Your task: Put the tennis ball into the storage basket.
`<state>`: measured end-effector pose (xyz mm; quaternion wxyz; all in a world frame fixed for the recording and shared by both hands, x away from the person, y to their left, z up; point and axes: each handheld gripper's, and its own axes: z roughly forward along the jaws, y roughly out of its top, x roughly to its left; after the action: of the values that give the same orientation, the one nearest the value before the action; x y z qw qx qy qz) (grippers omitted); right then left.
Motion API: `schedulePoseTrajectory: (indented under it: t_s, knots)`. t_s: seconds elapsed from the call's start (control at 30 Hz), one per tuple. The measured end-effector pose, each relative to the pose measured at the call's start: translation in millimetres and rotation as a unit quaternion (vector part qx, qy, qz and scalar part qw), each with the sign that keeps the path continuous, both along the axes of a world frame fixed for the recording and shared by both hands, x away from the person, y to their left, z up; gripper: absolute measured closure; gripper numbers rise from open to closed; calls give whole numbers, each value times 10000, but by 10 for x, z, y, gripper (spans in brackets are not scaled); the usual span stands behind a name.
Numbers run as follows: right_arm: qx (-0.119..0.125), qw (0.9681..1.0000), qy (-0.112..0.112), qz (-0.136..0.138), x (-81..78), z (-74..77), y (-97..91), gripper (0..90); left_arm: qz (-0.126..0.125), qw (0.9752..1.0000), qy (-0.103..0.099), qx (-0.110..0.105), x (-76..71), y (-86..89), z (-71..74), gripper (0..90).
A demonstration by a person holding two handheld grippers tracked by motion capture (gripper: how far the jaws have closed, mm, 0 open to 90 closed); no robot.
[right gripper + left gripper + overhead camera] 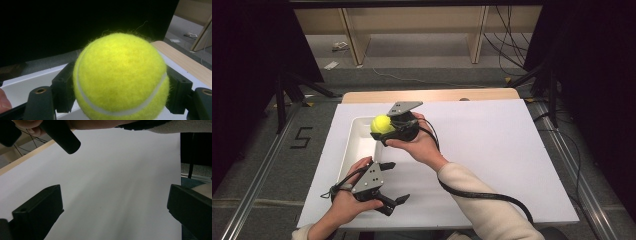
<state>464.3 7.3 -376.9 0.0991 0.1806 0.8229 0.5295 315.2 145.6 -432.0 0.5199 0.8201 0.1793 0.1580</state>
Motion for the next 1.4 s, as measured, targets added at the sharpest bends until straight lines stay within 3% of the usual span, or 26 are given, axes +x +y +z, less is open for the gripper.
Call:
schedulePoseTrajectory:
  t_s: [1.4]
  knots:
    - [-39,9999,46,96,54,9,199,269,-23,10000,0,6,-5,-4,0,0]
